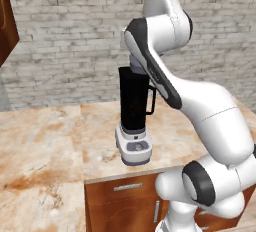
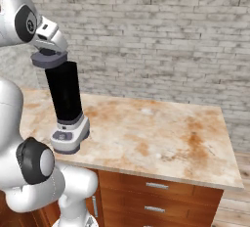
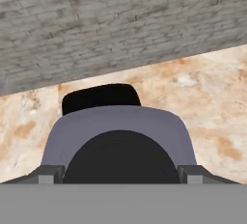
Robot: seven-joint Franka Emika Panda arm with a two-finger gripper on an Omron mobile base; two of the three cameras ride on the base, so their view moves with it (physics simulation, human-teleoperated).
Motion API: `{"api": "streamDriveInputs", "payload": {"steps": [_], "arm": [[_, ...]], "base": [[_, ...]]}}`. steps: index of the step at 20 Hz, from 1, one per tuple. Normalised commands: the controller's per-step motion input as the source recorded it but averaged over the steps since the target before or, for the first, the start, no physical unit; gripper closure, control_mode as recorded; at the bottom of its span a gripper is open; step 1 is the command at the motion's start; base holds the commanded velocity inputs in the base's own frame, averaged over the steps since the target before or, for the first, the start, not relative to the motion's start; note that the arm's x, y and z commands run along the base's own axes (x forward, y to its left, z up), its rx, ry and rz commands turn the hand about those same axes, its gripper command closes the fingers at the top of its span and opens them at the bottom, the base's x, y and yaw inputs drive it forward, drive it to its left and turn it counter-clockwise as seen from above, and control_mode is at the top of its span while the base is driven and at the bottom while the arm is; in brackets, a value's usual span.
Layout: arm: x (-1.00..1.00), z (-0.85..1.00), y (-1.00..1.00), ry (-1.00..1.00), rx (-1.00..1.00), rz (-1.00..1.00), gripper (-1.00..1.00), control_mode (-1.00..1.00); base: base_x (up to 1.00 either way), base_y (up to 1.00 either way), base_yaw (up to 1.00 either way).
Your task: Open the blender lid, put the tangerine in the blender, close the lid, and start the blender.
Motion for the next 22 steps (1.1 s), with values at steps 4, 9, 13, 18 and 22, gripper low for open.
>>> {"api": "streamDriveInputs", "payload": {"steps": [4,9,13,18,22], "arm": [[0.46,-0.03,0.22,0.00,0.00,0.00,1.00,-1.00],[0.31,-0.21,0.00,0.00,0.00,0.02,1.00,-1.00],[0.27,-0.30,0.00,0.00,0.00,0.03,1.00,-1.00],[0.38,-0.25,0.00,0.00,0.00,0.04,1.00,-1.00],[0.35,-0.26,0.00,0.00,0.00,0.07,1.00,-1.00]], "base": [[0.00,0.00,0.00],[0.00,0.00,0.00],[0.00,0.00,0.00],[0.00,0.00,0.00],[0.00,0.00,0.00]]}}
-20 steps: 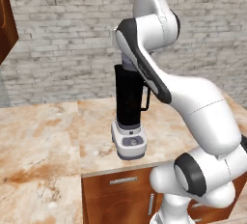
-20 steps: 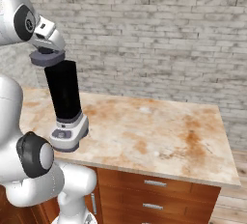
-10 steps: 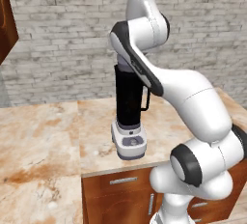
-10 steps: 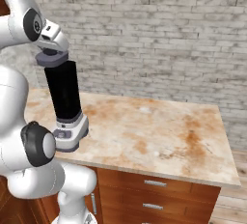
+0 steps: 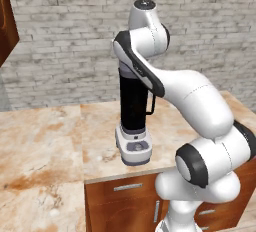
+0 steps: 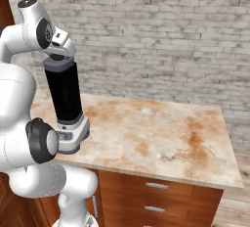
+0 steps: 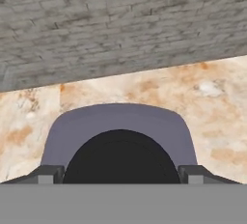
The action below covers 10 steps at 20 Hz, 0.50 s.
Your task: Open the blender lid, put the tangerine in the blender, close the lid, and start the blender.
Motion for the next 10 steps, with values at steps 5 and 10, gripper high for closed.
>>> {"api": "streamDriveInputs", "payload": {"steps": [5,10], "arm": [[0.36,-0.21,0.00,0.00,0.00,0.10,1.00,-1.00],[0.18,-0.14,-0.10,-0.01,0.00,0.11,1.00,-1.00]], "base": [[0.00,0.00,0.00],[0.00,0.00,0.00]]}}
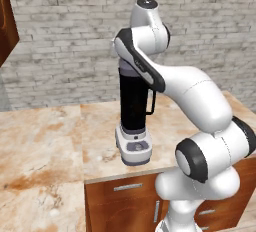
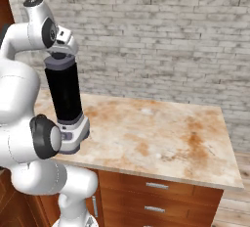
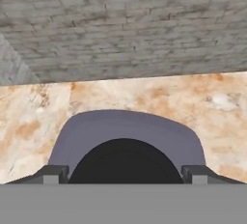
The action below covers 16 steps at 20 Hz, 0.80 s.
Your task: Open the blender lid, put the tangerine in the blender, close the lid, and start the blender.
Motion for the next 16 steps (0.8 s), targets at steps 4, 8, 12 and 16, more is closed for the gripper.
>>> {"api": "streamDriveInputs", "payload": {"steps": [4,8,12,16], "arm": [[0.00,-0.18,-0.22,0.00,0.00,0.10,1.00,-1.00],[-0.07,-0.22,-0.01,0.00,0.00,0.14,1.00,-1.00],[-0.10,-0.03,-0.01,0.00,0.00,0.12,1.00,-1.00],[-0.15,0.00,-0.01,0.00,0.00,0.02,1.00,-1.00]], "base": [[0.00,0.00,0.00],[0.00,0.00,0.00],[0.00,0.00,0.00],[0.00,0.00,0.00]]}}
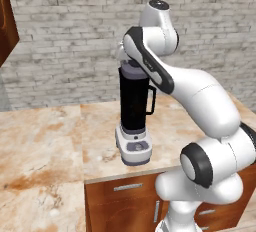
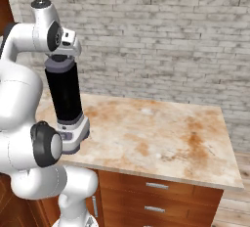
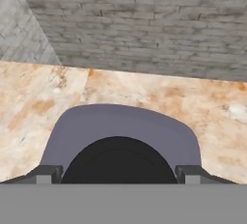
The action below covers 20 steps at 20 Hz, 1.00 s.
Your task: Open the blender lid, put the tangerine in the blender, close the lid, and start the blender.
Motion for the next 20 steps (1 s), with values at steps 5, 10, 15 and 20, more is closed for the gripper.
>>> {"api": "streamDriveInputs", "payload": {"steps": [5,10,15,20], "arm": [[-0.11,0.01,-0.08,0.00,0.00,0.00,1.00,-1.00],[-0.09,0.11,0.00,0.00,-0.01,0.00,1.00,-1.00],[0.00,0.32,0.00,0.00,-0.02,0.00,1.00,-1.00],[-0.02,0.41,0.00,0.00,-0.03,0.00,1.00,-1.00]], "base": [[0.00,0.00,0.00],[0.00,0.00,0.00],[0.00,0.00,0.00],[0.00,0.00,0.00]]}}
